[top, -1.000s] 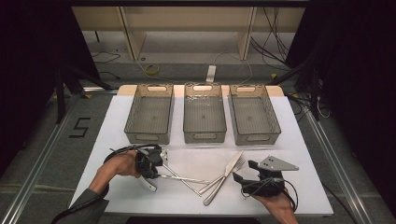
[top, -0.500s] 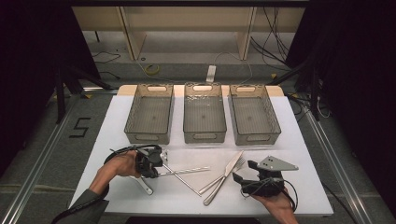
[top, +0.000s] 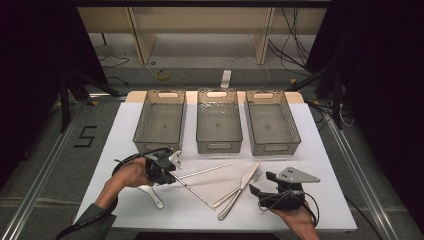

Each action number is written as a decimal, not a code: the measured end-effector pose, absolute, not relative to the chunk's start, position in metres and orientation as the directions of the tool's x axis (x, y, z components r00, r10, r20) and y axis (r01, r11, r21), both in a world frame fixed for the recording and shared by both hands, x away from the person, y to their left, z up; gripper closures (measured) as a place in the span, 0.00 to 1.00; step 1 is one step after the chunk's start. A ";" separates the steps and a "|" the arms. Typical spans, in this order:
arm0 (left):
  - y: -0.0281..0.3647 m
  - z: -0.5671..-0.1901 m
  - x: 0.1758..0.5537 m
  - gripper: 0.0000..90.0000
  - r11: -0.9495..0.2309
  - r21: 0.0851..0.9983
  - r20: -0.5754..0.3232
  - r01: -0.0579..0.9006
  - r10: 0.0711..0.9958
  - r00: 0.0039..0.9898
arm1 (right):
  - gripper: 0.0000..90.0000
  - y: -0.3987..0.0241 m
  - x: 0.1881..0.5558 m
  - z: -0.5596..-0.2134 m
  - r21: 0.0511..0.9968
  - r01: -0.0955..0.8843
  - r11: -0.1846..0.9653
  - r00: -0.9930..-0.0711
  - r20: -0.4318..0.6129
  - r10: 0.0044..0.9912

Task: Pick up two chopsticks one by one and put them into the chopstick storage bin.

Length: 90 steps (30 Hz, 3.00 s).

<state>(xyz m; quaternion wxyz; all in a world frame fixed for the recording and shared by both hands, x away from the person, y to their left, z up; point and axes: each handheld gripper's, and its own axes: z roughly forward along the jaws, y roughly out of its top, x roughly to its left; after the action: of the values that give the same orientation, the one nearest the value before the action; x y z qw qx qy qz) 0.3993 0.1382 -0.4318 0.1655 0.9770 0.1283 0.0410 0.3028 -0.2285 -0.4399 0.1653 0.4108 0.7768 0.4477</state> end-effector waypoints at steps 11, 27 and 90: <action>0.148 -0.407 0.411 0.94 -0.748 0.518 -0.005 0.415 0.482 0.876 | 0.29 -0.228 0.303 -0.440 0.833 0.488 0.262 -0.609 0.110 0.785; 0.168 -0.387 0.425 0.94 -0.617 0.608 -0.013 0.499 0.621 0.783 | 0.29 -0.230 0.303 -0.440 0.833 0.489 0.257 -0.605 0.112 0.788; 0.229 -0.413 0.500 0.93 -0.332 0.623 -0.017 0.708 0.900 0.436 | 0.29 -0.231 0.301 -0.439 0.840 0.484 0.244 -0.606 0.121 0.786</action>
<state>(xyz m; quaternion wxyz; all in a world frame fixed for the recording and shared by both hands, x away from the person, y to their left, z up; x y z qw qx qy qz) 0.5005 0.2287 -0.4129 0.2839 0.7984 0.5036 0.1684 0.3012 -0.2313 -0.4386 0.1653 0.4118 0.7711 0.4567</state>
